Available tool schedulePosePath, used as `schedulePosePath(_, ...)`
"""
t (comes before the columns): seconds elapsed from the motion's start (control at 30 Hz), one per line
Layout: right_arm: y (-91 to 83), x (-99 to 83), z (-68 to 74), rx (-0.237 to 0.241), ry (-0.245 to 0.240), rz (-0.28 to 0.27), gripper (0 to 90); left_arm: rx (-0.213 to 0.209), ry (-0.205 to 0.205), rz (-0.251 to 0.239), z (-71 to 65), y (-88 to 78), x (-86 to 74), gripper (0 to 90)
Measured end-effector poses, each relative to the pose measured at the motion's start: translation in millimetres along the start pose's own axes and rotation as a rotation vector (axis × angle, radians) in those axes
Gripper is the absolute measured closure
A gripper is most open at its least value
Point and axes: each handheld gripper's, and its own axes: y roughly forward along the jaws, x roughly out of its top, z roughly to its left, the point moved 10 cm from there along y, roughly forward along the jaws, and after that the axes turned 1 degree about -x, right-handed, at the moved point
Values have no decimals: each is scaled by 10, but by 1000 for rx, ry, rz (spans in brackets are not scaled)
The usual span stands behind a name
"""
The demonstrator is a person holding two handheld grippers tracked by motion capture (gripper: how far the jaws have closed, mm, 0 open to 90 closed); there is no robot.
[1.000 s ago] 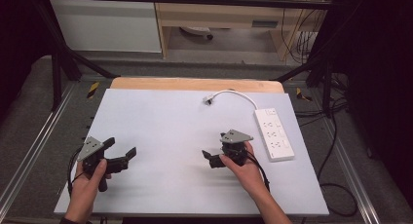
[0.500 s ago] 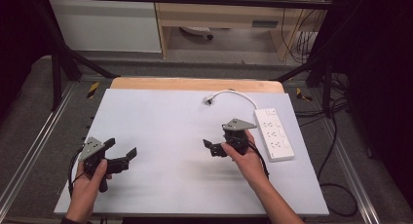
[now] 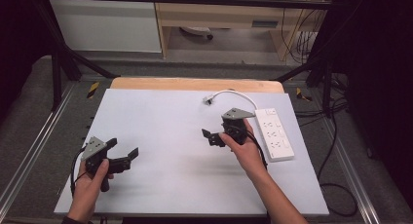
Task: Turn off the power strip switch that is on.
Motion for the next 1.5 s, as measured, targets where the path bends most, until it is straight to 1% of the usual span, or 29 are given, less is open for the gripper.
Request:
schedulePosePath(0.03, 0, 0, 0, 0, 0, 0, 51, 0, -1, 0, 1, 1, 0, 51)
schedulePosePath(0.13, 21, 73, -29, -6, 19, -17, 50, 1, 1, 0, 1, 0, 0, 52)
schedulePosePath(0.37, 40, 130, -56, -13, 16, -25, 49, 7, -4, -4, 9, -11, 1, 52)
schedulePosePath(0.57, 45, 223, -92, -22, 25, -41, 49, 10, 0, -3, 10, -13, 2, 52)
schedulePosePath(0.73, 7, 279, -140, -36, 31, -61, 50, 12, -3, -2, 20, -20, 0, 52)
schedulePosePath(0.83, -25, 279, -181, -41, 40, -63, 50, 12, -2, -2, 18, -22, 0, 52)
schedulePosePath(1.17, -114, 264, -394, -78, 64, -75, 54, 13, -3, -6, 17, -24, 3, 52)
schedulePosePath(1.37, -189, 256, -573, -114, 88, -86, 57, 13, 0, -3, 17, -22, 0, 52)
schedulePosePath(1.43, -228, 263, -646, -128, 92, -92, 58, 11, -3, -3, 14, -23, 0, 52)
schedulePosePath(1.5, -283, 281, -730, -143, 108, -105, 60, 9, 2, -2, 10, -25, -1, 52)
